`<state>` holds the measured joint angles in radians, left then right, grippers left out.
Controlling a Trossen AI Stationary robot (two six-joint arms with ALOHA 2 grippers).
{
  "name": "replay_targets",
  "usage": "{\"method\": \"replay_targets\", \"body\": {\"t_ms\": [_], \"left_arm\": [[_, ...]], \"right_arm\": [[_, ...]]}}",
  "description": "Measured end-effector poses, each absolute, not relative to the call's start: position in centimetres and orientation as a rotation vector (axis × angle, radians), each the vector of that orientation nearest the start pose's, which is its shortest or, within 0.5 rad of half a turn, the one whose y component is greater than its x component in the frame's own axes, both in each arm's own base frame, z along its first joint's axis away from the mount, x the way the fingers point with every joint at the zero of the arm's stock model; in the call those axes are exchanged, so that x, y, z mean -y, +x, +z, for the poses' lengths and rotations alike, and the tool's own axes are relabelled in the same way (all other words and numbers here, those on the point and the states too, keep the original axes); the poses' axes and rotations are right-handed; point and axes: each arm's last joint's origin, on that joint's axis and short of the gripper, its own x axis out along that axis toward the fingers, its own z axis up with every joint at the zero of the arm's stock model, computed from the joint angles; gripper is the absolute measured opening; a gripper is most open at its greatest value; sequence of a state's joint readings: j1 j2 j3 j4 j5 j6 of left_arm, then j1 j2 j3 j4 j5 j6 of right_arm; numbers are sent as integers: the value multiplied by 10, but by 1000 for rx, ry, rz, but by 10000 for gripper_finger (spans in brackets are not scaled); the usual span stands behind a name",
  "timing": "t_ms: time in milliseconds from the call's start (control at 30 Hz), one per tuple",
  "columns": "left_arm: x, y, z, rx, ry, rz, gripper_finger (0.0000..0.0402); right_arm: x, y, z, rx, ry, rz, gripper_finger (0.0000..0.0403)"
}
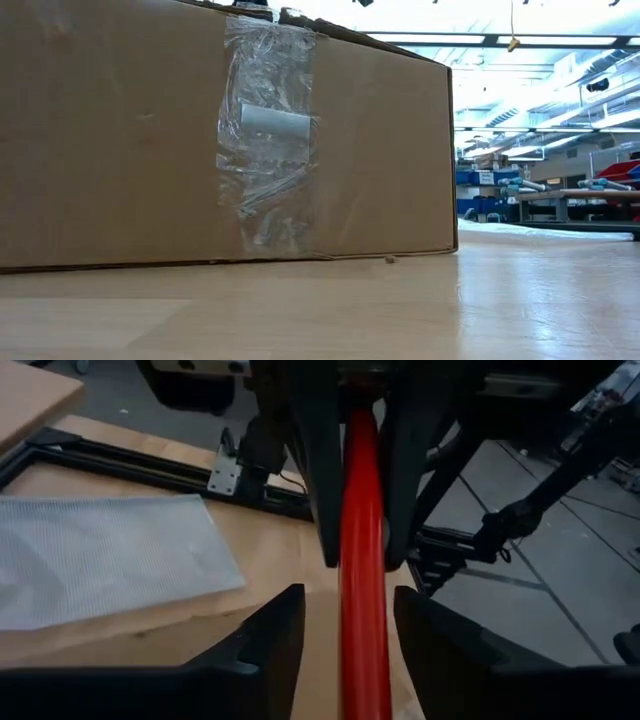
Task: Unpack boxes
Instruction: Open the cardboard box using the cutter
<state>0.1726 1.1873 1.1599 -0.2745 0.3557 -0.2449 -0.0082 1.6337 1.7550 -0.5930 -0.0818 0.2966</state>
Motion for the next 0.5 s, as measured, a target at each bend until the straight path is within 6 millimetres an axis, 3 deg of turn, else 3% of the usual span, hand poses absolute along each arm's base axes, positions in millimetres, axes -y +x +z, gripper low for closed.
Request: {"method": "replay_targets", "body": {"t_ms": [300,400,500], "left_arm": [[-34,254,380,-261,-318,-159,53],[-35,253,379,-276,-305,-160,51],[-35,253,380,-265,-314,-164,51]], "right_arm": [[1,359,413,-467,318,6,57],[1,360,414,-459,332,10,58],[1,360,415,-442,326,20,101]]}}
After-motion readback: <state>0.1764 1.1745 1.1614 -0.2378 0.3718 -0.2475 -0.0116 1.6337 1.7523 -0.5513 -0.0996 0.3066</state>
